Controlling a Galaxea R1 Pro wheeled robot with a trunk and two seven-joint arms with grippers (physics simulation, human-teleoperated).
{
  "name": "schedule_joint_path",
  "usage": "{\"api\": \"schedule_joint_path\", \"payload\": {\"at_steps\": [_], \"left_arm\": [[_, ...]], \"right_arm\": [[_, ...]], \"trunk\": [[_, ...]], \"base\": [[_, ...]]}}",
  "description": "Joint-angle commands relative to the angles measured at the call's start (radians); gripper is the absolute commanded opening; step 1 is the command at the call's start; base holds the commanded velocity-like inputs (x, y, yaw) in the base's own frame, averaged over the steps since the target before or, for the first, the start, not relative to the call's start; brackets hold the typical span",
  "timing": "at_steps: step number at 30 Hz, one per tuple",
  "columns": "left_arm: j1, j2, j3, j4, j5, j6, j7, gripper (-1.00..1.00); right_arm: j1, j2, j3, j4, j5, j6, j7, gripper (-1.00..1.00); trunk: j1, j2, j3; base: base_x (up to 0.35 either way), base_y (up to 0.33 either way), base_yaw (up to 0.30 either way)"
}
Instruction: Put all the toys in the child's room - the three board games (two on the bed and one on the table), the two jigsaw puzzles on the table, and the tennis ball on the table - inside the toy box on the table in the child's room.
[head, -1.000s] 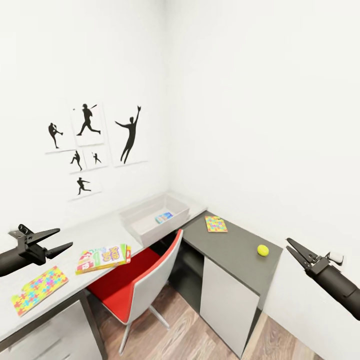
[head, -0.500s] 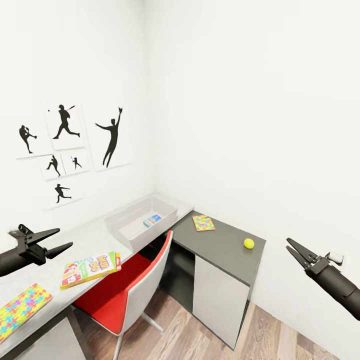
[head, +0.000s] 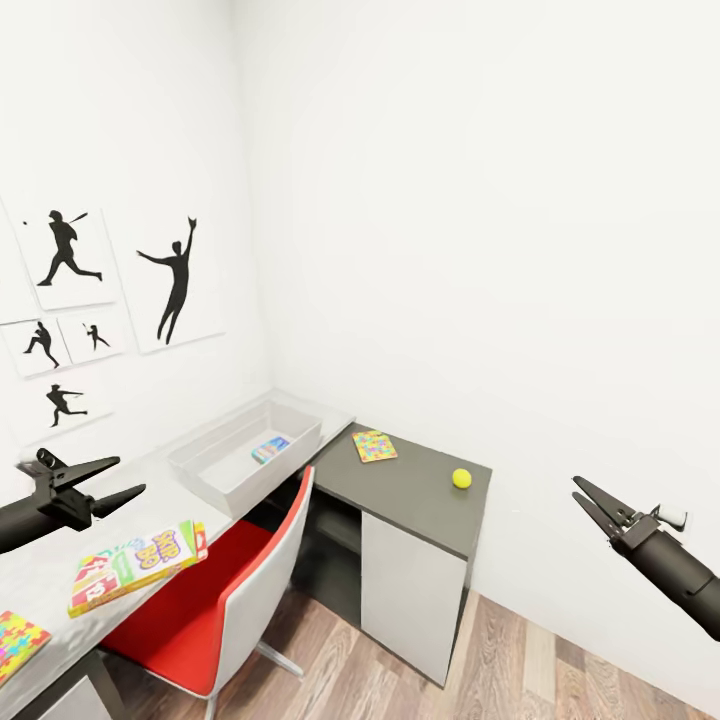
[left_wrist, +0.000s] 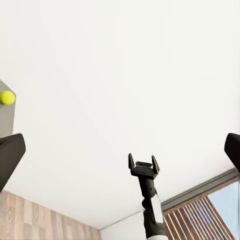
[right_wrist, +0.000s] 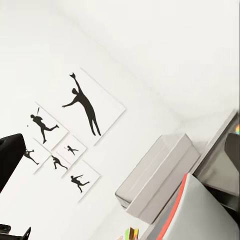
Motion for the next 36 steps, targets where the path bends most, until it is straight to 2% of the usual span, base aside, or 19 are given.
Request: {"api": "schedule_joint_path", "payload": {"at_steps": [1, 36], "left_arm": [[-0.001, 0.001, -0.005, 0.001, 0.005, 0.005, -0.003, 1.00], [-0.001, 0.001, -0.005, 0.001, 0.005, 0.004, -0.003, 1.00]], "right_arm": [[-0.001, 0.000, -0.001, 0.000, 0.000, 0.005, 0.003, 1.00], [-0.001, 0.000, -0.001, 0.000, 0.001, 0.004, 0.001, 1.00]], "trunk": [[0.000, -0.001, 0.000], [0.000, -0.001, 0.024]], "base": [[0.000, 0.003, -0.273], [0.000, 0.000, -0.273]]}}
